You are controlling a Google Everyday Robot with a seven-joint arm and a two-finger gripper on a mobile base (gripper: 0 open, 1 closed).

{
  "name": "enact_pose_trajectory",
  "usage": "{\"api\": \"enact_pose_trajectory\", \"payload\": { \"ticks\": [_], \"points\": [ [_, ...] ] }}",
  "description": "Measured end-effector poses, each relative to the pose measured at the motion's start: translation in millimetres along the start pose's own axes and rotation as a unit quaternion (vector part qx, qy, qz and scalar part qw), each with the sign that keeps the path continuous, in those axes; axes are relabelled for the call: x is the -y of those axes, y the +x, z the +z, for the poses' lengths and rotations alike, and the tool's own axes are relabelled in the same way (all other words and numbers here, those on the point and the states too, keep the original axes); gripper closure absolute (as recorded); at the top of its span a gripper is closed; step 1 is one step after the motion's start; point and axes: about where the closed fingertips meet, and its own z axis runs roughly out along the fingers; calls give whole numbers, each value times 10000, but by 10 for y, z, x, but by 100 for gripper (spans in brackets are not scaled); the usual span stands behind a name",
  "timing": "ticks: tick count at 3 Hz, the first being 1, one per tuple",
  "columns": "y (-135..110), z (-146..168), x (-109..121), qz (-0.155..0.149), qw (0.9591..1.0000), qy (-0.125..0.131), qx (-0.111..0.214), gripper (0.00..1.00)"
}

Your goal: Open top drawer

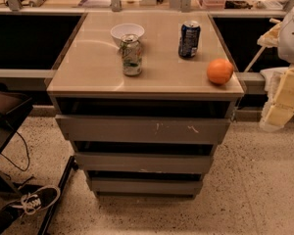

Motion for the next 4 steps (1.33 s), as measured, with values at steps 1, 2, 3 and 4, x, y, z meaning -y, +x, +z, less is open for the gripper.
{"api": "enact_pose_trajectory", "payload": {
  "ticks": [1,2,3,4],
  "points": [
    [0,0,0,0,10000,1,0,0],
    [21,1,42,10,9998,169,46,0],
    [125,229,85,60,9989,473,3,0],
    [182,552,393,53,9970,766,6,0]
  ]
}}
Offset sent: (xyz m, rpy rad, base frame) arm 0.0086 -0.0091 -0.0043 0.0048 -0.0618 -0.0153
